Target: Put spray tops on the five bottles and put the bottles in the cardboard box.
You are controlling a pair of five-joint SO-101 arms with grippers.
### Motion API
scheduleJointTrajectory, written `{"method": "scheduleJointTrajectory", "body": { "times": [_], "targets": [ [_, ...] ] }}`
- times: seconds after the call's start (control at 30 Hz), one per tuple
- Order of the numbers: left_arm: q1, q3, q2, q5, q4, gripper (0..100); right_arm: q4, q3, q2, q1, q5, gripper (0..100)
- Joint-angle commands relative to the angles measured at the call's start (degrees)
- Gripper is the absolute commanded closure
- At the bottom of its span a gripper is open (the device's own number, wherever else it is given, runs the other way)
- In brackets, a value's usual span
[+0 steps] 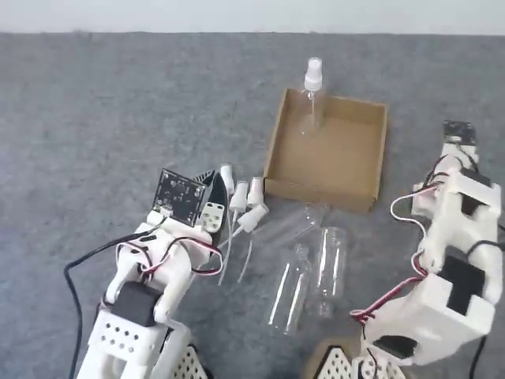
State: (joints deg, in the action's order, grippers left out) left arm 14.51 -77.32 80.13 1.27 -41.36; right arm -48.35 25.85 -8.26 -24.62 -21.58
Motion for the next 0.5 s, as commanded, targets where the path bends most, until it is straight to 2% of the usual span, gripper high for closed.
{"method": "scheduleJointTrajectory", "body": {
  "times": [0.0,0.13,0.23,0.4,0.47],
  "targets": [
    [-1.2,2.3,-1.1,-0.5,0.0,99,0.7,-0.4,0.7,-2.2,-9.1,93.7],
    [-6.2,9.6,-5.9,-0.5,-4.1,99,0.5,-1.4,0.7,-3.9,-22.2,93.9],
    [-6.9,15.0,-13.9,-0.5,-5.7,99,0.7,-1.8,0.7,-5.0,-28.3,93.5],
    [-6.9,22.3,-27.5,-0.4,-6.3,99,0.3,-1.8,0.9,-5.1,-28.7,92.7],
    [-6.9,23.5,-30.9,-0.4,-6.2,99,0.0,-1.8,2.3,-5.1,-28.7,87.9]
  ]
}}
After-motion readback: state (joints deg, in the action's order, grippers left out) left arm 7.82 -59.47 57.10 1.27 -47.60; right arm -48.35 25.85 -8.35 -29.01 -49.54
